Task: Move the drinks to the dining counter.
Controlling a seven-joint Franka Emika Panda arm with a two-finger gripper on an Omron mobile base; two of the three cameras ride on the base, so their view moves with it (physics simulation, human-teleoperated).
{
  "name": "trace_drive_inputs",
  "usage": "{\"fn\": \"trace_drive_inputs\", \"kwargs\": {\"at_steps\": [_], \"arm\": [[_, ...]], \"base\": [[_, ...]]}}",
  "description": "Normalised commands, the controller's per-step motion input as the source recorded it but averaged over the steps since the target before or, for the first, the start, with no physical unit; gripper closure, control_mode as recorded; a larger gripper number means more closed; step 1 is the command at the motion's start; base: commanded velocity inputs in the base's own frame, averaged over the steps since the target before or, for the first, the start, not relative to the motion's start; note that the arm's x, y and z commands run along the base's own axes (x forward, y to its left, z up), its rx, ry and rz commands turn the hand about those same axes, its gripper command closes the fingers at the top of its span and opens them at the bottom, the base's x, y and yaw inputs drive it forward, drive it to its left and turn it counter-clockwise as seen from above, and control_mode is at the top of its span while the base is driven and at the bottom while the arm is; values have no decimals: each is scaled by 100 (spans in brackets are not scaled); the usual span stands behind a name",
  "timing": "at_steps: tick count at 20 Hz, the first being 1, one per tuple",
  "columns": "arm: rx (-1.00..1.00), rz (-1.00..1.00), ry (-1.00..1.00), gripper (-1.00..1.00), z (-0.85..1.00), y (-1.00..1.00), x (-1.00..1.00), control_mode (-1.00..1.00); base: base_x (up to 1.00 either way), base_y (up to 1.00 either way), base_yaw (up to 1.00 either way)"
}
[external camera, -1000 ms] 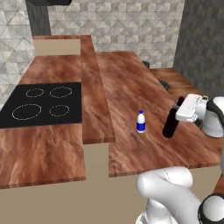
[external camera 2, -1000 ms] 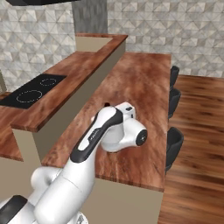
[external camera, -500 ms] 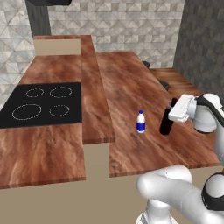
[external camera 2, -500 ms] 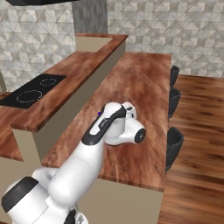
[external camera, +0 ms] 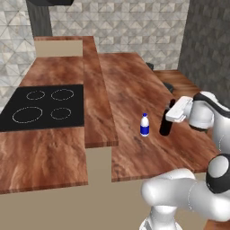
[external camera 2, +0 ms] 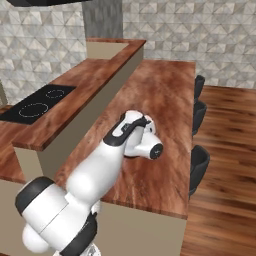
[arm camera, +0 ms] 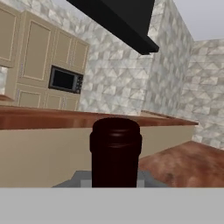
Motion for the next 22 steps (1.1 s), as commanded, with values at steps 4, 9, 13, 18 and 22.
{"fn": "trace_drive_inputs", "kwargs": {"at_steps": [4,9,13,18,22], "arm": [[0,-2,-2,100,-23,0,38,-100],[0,0,-3,100,-25,0,33,-100],[0,0,-4,100,-23,0,29,-100],[0,0,-3,100,-17,-1,24,-100],[0,0,-2,100,-14,-6,19,-100]], "base": [[0,0,0],[0,0,0],[0,0,0],[0,0,0],[0,0,0]]}}
